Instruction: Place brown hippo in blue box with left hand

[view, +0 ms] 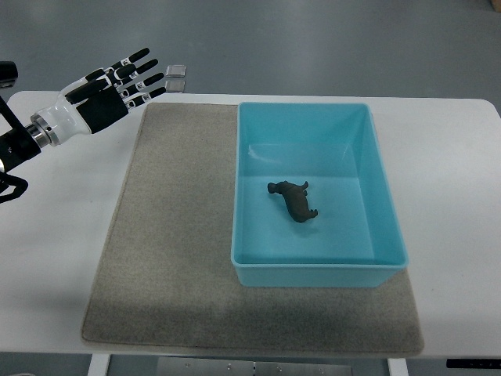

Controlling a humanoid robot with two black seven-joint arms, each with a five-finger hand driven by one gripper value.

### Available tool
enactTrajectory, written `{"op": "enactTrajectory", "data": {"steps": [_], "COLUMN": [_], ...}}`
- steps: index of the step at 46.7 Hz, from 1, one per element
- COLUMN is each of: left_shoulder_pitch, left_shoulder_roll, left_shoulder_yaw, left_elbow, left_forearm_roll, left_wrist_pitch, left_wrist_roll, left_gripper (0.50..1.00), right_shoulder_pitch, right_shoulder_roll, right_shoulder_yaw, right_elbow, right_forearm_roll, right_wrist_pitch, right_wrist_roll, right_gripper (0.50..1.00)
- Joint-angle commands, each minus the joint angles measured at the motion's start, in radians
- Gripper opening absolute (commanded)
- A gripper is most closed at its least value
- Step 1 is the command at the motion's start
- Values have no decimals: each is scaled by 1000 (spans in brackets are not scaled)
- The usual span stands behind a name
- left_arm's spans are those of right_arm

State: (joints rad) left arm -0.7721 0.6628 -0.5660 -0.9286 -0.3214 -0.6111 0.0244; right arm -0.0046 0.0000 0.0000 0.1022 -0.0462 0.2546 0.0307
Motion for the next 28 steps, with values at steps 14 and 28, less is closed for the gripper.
{"op": "enactTrajectory", "data": {"steps": [14,28], "left_shoulder_pitch": [10,5], "left_shoulder_roll": [-3,-14], "left_shoulder_yaw": [-2,-3], "left_elbow": [37,59], "left_forearm_roll": [-21,-5], "left_wrist_pitch": [0,0], "left_wrist_roll": [-1,-3], "left_gripper": [1000,999], "right_shoulder_pitch": [0,0], "right_shoulder_roll": [0,0], "right_shoulder_yaw": [0,0], "right_elbow": [1,1], "right_forearm_roll": [0,0], "right_wrist_pitch": [0,0], "right_wrist_roll": [0,0], "right_gripper": [936,936]}}
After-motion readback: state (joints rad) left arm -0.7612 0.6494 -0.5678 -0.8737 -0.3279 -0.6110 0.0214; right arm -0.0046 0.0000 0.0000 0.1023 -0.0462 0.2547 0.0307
